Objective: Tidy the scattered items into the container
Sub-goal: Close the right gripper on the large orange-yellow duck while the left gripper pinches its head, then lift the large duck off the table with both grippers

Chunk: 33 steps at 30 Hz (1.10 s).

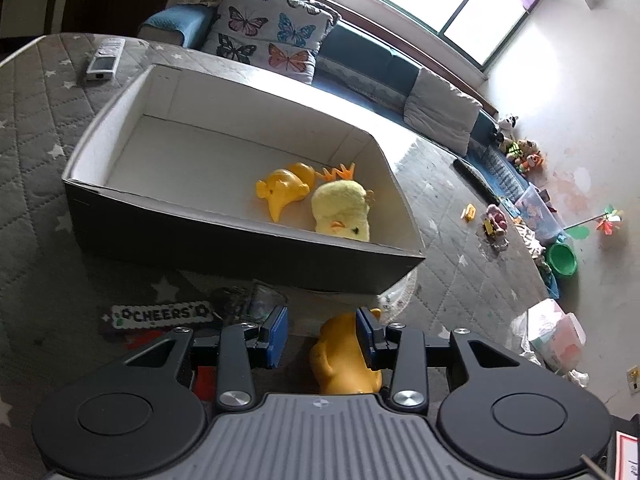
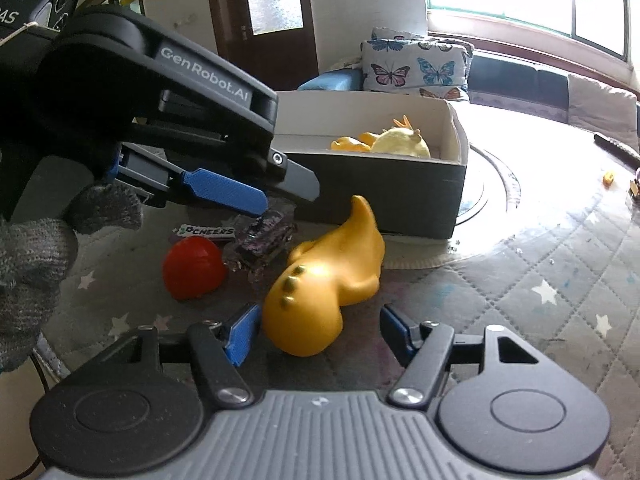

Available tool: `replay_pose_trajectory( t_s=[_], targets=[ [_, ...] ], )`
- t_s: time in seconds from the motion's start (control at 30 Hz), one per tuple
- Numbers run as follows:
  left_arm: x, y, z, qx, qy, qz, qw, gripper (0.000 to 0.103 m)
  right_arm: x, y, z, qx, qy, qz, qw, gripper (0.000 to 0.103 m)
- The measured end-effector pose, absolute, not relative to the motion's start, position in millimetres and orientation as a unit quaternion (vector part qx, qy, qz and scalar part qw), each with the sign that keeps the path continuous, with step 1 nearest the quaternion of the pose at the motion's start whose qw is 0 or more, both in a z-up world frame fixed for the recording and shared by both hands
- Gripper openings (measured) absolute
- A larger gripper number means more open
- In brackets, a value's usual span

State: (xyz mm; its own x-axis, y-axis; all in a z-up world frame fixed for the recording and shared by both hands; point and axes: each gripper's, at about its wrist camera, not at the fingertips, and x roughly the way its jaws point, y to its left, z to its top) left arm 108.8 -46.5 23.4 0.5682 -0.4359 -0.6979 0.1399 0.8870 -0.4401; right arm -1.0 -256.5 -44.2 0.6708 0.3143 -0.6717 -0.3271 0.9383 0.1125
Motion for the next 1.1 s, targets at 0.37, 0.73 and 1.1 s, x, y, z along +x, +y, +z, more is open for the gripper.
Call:
replay_pose_trajectory(
  t_s=[0.37,0.73,1.1],
  targets=[
    [122,-71,8,-0.149,0.458,-0.181,0.857,0.040,4,-261,-48,0.004,0.371,0.173,0.913,0.067],
    [132,-84,3,-0.131,0.468,-0.184,0.854,0.041,7,-258,-47,0.003,0.370,0.177,0.912,0.060],
    [140,-89,-1,-0.113,0.484,-0.197,0.845,0.043,6,-260,-45,0.013,0.369,0.184,0.911,0.051]
  ],
)
